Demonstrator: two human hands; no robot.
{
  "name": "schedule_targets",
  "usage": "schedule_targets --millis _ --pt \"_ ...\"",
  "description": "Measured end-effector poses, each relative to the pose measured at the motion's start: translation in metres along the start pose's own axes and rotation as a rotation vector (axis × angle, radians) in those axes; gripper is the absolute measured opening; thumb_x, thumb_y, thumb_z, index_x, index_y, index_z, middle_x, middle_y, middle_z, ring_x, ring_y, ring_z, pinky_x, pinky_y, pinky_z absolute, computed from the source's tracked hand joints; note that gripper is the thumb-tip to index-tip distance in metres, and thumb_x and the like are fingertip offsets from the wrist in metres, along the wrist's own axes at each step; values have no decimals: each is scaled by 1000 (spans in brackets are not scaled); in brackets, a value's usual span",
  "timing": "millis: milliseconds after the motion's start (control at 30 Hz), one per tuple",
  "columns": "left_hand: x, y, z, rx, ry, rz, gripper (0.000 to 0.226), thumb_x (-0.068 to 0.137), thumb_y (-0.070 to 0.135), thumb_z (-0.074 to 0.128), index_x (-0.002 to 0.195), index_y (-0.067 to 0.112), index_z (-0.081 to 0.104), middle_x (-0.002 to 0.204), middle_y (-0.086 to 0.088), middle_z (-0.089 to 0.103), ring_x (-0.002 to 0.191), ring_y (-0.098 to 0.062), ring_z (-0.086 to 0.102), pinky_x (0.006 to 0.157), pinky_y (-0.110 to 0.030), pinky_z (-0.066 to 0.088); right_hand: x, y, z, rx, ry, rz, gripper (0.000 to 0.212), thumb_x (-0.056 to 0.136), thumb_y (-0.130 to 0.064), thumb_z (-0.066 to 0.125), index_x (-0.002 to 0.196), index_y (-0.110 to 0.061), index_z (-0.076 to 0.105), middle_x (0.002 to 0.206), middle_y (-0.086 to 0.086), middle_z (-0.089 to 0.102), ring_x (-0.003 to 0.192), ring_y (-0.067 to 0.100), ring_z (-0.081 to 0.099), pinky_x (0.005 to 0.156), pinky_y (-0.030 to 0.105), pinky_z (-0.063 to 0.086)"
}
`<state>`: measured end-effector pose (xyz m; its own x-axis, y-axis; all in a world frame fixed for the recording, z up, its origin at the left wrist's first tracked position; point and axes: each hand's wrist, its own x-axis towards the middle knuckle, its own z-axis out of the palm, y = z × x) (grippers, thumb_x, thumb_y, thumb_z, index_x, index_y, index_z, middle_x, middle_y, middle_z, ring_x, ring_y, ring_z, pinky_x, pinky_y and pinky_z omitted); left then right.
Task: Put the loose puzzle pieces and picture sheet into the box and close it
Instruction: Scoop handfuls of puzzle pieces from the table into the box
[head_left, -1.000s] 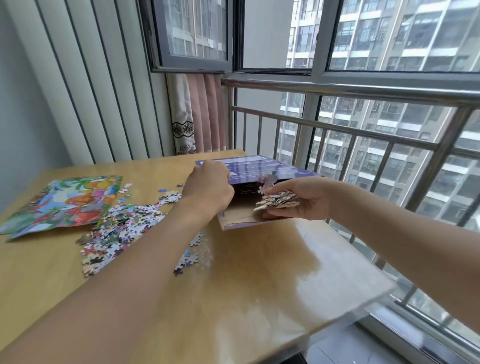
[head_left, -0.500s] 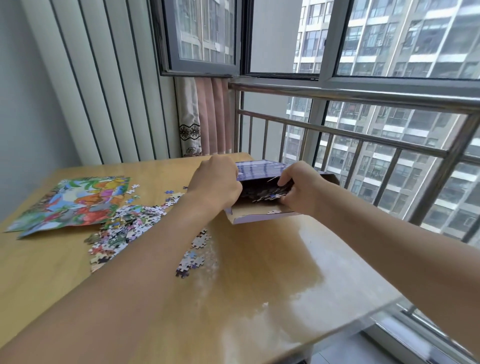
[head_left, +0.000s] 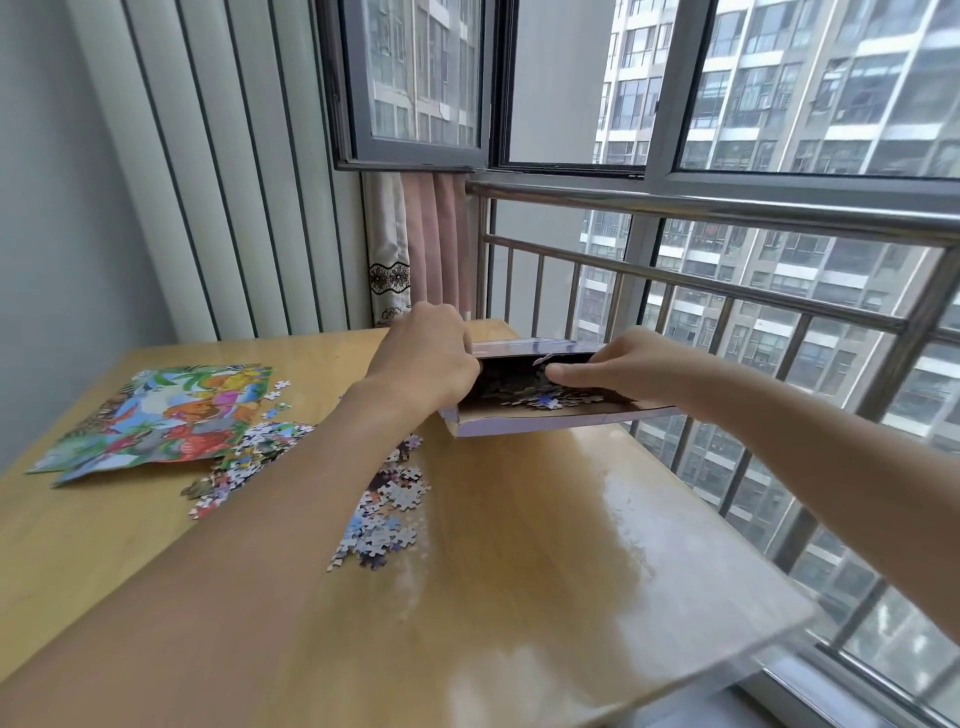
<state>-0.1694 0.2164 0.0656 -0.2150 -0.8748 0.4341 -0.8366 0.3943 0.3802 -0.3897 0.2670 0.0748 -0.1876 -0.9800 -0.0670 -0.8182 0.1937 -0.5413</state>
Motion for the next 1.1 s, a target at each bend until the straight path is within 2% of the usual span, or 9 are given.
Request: schedule_targets --millis 67,167,267,400,500,633,833,933,1100 --pt "-1 2 2 7 0 4 10 81 17 71 84 22 80 91 -2 70 89 -25 61 72 -28 46 6 -3 10 21 146 0 94 61 -91 60 72 2 69 63 12 57 55 20 49 55 30 35" --pt "-2 3 4 12 0 10 10 81 17 70 83 22 79 90 -3 70 89 -27 62 72 -29 49 14 -5 18 -7 267 -18 72 74 -78 64 62 -7 58 62 10 49 49 19 42 48 27 28" --pt "-3 1 2 11 5 11 10 82 17 70 84 22 79 91 -2 70 85 -25 61 71 -27 46 14 -1 15 23 153 -70 66 77 -65 73 77 1 75 64 10 58 56 20 47 54 29 33" --pt "-6 -1 3 28 7 25 9 82 20 71 85 22 79 90 -2 71 83 -24 60 72 -28 48 2 8 10 -87 26 -287 32 87 -50 71 98 -21 78 82 -1 74 68 13 63 61 26 46" --pt "-12 -4 6 30 0 27 10 82 20 69 83 23 79 87 -1 70 83 -24 62 71 -29 51 -4 11 10 -165 -192 -329 68 76 -65 73 135 -35 57 118 -16 65 102 3 62 88 23 49" --pt "-17 -6 11 21 5 36 10 81 18 69 78 21 78 88 0 69 84 -24 61 71 -28 50 7 19 23 -260 -190 -337 104 66 -75 75 153 -32 38 142 -16 51 124 8 50 108 29 39" --pt "-16 -5 11 27 2 52 10 83 21 68 80 21 78 86 -1 68 82 -24 61 71 -30 52 22 11 40 -170 -115 -400 65 85 -63 67 139 -30 54 128 -13 62 114 12 58 97 27 45" --pt "-15 -4 10 26 11 59 12 85 24 67 82 21 79 84 -2 68 83 -26 61 73 -31 53 32 14 47 -252 64 -388 41 95 -53 57 129 -29 60 120 -3 67 104 19 60 88 33 48" --pt "-8 -3 3 -6 11 33 11 84 21 69 84 23 80 85 -3 70 85 -26 63 74 -30 52 18 3 28 -299 37 -367 51 102 -57 37 110 -17 67 99 8 70 88 25 63 78 38 48"
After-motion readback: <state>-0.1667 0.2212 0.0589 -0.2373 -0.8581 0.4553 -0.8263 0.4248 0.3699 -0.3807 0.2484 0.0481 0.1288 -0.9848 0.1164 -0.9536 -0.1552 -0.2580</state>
